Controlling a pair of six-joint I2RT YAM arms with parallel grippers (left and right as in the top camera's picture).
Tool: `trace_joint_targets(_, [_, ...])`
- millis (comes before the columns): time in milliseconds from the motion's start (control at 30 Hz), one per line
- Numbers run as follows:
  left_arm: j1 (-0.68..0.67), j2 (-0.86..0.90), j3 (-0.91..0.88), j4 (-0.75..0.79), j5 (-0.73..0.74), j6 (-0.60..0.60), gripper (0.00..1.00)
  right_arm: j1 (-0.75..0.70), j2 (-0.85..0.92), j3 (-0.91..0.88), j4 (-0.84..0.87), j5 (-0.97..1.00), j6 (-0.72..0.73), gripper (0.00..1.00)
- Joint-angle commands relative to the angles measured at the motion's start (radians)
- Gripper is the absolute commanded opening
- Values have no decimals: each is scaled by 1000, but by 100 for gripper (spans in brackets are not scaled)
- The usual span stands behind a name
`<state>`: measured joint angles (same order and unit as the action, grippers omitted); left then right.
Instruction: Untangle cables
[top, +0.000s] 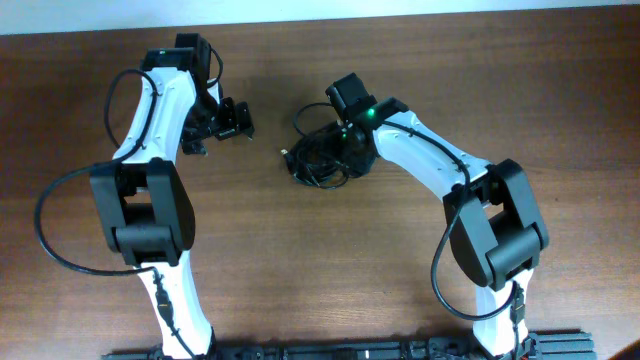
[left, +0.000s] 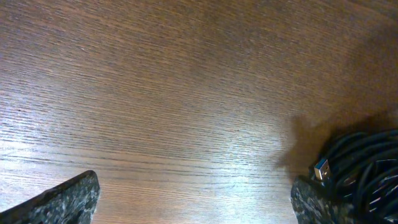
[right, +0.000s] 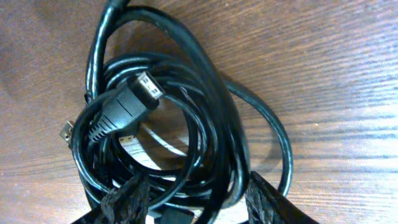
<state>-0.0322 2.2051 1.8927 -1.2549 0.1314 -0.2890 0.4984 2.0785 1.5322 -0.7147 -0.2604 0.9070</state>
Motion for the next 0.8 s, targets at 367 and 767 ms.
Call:
trace_joint_targets(367, [2, 11, 5, 5, 11, -13, 99, -28, -13, 64, -142, 3, -67, 4])
trace_joint_targets(767, [-68, 11, 5, 5, 0, -10, 99, -73, -25, 615, -623, 124, -385, 4])
